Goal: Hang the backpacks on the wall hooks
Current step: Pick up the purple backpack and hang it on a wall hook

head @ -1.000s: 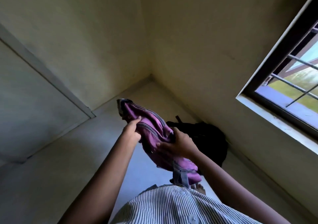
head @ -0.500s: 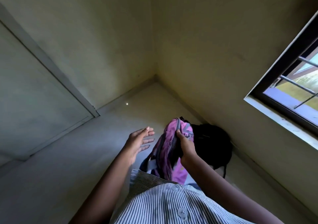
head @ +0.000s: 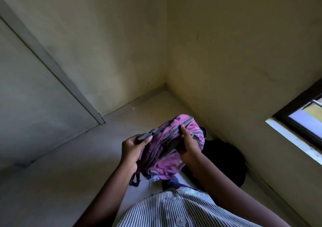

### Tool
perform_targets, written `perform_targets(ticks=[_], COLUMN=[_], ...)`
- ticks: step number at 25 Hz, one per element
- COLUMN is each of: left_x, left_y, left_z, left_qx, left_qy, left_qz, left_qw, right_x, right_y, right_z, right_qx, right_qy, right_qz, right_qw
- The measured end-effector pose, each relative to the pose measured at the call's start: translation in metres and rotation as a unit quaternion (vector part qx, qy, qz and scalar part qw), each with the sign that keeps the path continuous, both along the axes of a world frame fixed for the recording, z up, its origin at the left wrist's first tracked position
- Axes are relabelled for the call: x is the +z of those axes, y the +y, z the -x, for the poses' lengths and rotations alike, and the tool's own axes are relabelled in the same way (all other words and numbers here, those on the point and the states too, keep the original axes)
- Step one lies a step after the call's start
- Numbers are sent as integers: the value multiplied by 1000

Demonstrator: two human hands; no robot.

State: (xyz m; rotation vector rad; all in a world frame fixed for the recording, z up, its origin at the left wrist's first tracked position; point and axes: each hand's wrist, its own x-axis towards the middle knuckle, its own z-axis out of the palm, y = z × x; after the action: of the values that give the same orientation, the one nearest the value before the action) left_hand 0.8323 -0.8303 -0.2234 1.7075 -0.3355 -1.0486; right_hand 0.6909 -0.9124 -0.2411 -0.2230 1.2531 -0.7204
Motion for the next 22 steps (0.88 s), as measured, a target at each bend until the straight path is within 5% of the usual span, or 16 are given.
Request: perform_targets(ticks=[4, 12, 16, 22], left_x=[11, 36, 67, 180], left_y=[-73, -200, -250, -344], left_z=[-42, -138, -167, -255], left_qx=[100, 82, 46, -107], left_qy=[-27, -126, -184, -250], left_qz=[63, 109, 132, 198], left_qw=[993, 983, 973, 942], right_x=[15, 62, 97, 178], right_y=[-76, -196, -238, -345], right_z=[-53, -117, -154, -236], right_qx=[76, 267, 361, 361], right_qy=[-38, -1, 49, 178], right_qz=[29, 186, 314, 552], right_qw=[996, 945, 877, 730])
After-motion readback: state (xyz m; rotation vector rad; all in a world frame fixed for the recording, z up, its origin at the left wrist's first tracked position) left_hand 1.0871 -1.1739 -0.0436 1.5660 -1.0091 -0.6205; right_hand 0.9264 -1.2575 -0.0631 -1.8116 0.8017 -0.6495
